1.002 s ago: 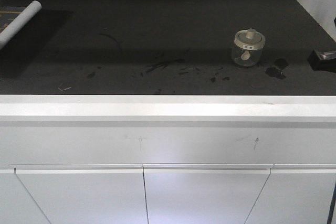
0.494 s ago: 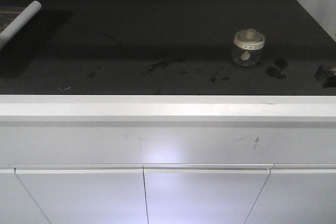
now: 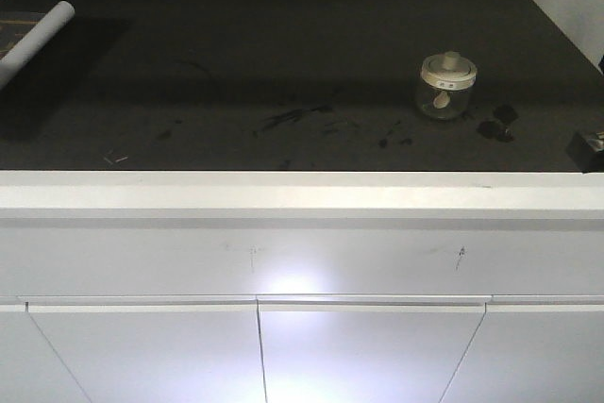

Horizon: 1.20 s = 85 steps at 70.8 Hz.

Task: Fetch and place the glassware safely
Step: 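Release the sash and reach the right gripper toward the glass jar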

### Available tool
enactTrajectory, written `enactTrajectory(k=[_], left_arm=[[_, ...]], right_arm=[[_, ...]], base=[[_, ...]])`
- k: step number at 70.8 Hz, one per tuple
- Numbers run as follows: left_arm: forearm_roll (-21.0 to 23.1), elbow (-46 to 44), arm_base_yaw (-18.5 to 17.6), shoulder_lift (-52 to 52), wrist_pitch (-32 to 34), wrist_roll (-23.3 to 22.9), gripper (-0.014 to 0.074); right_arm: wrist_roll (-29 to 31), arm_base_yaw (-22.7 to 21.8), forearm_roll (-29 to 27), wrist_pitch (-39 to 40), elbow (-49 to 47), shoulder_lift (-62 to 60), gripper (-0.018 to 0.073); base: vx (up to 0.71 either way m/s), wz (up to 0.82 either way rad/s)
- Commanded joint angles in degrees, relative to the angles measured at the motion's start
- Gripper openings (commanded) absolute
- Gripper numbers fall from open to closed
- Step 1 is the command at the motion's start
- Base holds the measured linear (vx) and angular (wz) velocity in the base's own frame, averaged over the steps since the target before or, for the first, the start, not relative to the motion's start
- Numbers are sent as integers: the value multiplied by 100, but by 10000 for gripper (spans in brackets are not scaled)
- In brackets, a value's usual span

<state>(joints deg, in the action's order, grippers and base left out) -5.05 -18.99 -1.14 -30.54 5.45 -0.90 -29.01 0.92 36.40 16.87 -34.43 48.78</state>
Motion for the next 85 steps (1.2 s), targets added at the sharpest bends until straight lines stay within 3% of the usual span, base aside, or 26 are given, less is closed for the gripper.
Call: enactTrajectory(k=[1,25,33,53,63,71,77,85], left_arm=[[26,-153,-38,1,383,-74,-7],[26,-153,-38,1,374,-74,-7],[26,-153,-38,1,374,-74,-7],[26,-153,-38,1,374,-74,-7],[26,-153,-38,1,374,-74,-7],[26,-153,-38,1,374,-74,-7],[26,-153,-38,1,374,-74,-7],[26,-153,-38,1,374,-74,-7]], right_arm=[[-73,-5,27,360,-150,-50,-1],[-73,-5,9,235,-150,-50,29],[-73,-5,7,132,-150,-50,116],[-68,-5,2,82,-150,336,429],[-44,-5,-12,331,-169,955,450],[175,-5,-48,1148,-168,1522,446],[470,-5,-450,1750,-172,1988,446],[1254,-5,-1548,2324,-303,2698,446]], base=[[0,0],[0,0],[0,0],[0,0],[0,0],[0,0],[0,0],[0,0]])
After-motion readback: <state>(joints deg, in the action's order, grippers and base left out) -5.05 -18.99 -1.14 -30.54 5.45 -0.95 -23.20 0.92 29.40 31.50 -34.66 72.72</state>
